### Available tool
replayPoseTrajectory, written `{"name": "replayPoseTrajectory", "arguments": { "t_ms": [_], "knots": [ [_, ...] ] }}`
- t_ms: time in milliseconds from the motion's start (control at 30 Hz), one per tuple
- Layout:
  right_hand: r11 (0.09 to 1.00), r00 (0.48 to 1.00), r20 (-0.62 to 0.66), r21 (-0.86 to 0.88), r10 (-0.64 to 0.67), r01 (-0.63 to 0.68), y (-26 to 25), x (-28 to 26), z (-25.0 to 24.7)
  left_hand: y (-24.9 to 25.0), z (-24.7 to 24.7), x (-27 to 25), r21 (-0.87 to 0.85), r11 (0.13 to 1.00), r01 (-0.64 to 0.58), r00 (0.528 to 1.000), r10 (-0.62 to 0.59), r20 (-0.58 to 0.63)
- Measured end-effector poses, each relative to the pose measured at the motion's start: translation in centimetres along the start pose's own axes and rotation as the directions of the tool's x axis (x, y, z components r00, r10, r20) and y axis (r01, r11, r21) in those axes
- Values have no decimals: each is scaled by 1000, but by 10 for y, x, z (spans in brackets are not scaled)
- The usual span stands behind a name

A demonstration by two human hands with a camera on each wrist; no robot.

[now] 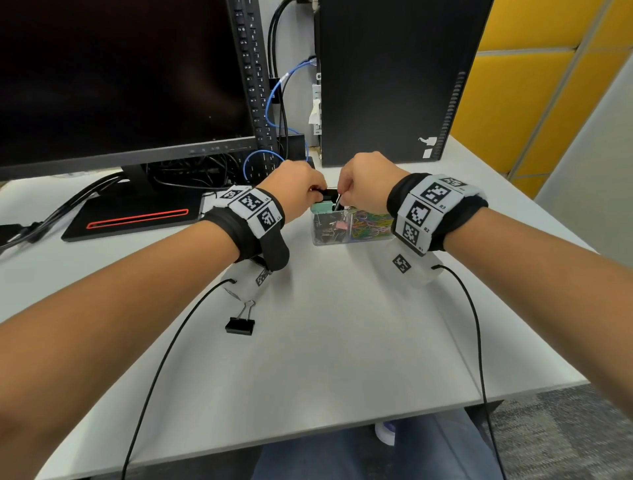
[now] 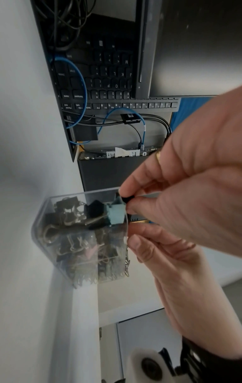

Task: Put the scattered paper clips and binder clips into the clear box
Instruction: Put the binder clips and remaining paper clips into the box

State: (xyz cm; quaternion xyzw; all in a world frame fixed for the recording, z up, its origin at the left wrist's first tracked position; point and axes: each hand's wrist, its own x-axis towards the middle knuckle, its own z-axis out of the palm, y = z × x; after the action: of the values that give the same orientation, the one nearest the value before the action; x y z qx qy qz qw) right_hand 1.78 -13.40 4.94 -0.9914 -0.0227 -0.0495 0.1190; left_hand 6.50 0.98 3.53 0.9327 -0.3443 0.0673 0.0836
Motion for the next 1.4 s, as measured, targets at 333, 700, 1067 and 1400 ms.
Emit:
{"name": "replayPoseTrajectory", "arguments": {
  "t_ms": [333, 700, 1067, 1400],
  "knots": [
    [1000, 999, -31, -15, 14, -15, 0, 4, 0, -6, -1, -5, -56, 998, -14, 999, 12, -40],
    [987, 997, 71, -161, 28, -16, -11, 2, -2, -31, -16, -32, 67, 995, 71, 912, -92, 401],
    [979, 974, 136, -64, -182, 192, -52, -21, 17, -81, 4, -72, 264, 955, 136, 833, -255, 491],
    [801, 652, 512, 132, -559, 584, -114, -52, 62, -87, 8, -81, 236, 959, 158, 856, -252, 451]
  ]
}}
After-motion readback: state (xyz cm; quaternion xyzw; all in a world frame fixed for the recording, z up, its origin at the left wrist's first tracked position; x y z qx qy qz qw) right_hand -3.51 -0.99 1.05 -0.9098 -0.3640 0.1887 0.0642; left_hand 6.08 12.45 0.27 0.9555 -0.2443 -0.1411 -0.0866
